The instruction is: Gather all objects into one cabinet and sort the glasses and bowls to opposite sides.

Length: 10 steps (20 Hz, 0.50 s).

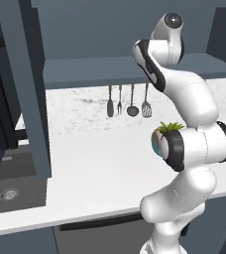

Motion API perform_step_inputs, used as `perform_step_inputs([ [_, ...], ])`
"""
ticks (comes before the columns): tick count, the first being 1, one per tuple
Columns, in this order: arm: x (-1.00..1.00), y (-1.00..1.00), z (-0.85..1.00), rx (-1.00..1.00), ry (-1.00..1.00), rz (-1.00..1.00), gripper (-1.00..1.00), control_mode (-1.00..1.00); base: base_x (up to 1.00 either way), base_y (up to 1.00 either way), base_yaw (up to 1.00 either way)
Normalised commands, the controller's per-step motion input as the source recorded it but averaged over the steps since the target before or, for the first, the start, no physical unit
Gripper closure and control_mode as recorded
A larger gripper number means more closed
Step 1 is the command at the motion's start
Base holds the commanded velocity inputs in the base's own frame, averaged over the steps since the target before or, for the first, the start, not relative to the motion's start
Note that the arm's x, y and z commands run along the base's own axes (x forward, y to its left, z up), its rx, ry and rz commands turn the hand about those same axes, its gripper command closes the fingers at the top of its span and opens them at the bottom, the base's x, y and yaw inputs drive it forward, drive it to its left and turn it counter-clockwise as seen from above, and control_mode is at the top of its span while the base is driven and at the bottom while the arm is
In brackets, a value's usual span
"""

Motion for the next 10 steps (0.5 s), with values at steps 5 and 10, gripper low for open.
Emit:
perform_step_inputs([
  [5,-0.49,0.00,0.00,0.00,0.00,0.00,1.00,-1.00,0.00,0.00,0.00],
  [10,-0.25,0.00,0.06,0.00,0.00,0.00,1.00,-1.00,0.00,0.00,0.00],
])
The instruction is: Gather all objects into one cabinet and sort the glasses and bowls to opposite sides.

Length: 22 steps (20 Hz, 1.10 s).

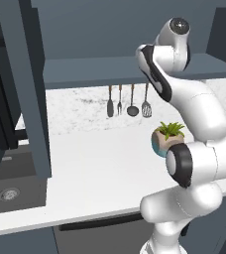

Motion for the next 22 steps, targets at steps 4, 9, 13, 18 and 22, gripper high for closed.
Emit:
perform_step_inputs([
  [4,-0.24,0.00,0.03,-0.01,0.00,0.00,1.00,-1.00,0.00,0.00,0.00],
  [9,-0.37,-0.01,0.03,0.00,0.00,0.00,1.00,-1.00,0.00,0.00,0.00],
  [13,-0.72,-0.01,0.03,-0.02,0.00,0.00,1.00,-1.00,0.00,0.00,0.00],
  [18,-0.90,-0.06,0.07,-0.01,0.00,0.00,1.00,-1.00,0.00,0.00,0.00],
  [22,-0.84,-0.08,0.10,0.00,-0.03,0.00,1.00,-1.00,0.00,0.00,0.00],
])
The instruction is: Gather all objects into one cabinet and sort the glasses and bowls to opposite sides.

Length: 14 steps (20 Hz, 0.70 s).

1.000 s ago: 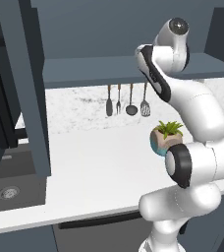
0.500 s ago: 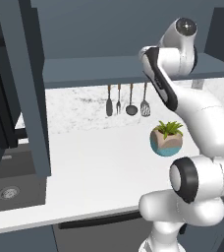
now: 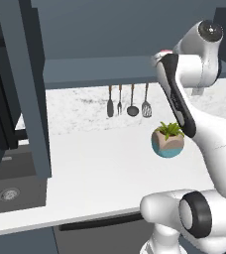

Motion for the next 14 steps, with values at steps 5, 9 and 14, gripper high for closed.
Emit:
perform_step_inputs([
  [5,-1.00,-0.06,0.13,0.00,-0.14,0.00,1.00,-1.00,0.00,0.00,0.00],
  [9,-1.00,-0.05,0.17,0.00,-0.12,0.00,1.00,-1.00,0.00,0.00,0.00],
  [14,-0.84,0.00,0.21,0.00,-0.03,0.00,1.00,-1.00,0.00,0.00,0.00],
])
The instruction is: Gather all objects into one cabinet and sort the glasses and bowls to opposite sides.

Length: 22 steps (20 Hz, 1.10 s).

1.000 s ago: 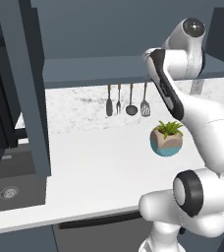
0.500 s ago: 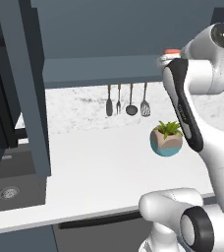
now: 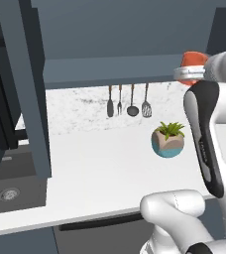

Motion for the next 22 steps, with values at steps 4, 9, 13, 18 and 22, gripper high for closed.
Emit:
perform_step_inputs([
  [4,-0.72,0.00,0.15,0.00,0.00,0.00,1.00,-1.00,0.00,0.00,0.00],
  [9,-0.60,0.01,0.06,0.00,0.04,0.00,1.00,-1.00,0.00,0.00,0.00],
  [13,-0.44,0.08,0.00,0.00,0.11,0.00,1.00,-1.00,0.00,0.00,0.00],
  [18,-0.14,0.09,0.00,0.00,0.12,0.00,1.00,-1.00,0.00,0.00,0.00],
  [22,0.00,0.00,-0.14,0.00,0.01,0.00,1.00,-1.00,0.00,0.00,0.00],
])
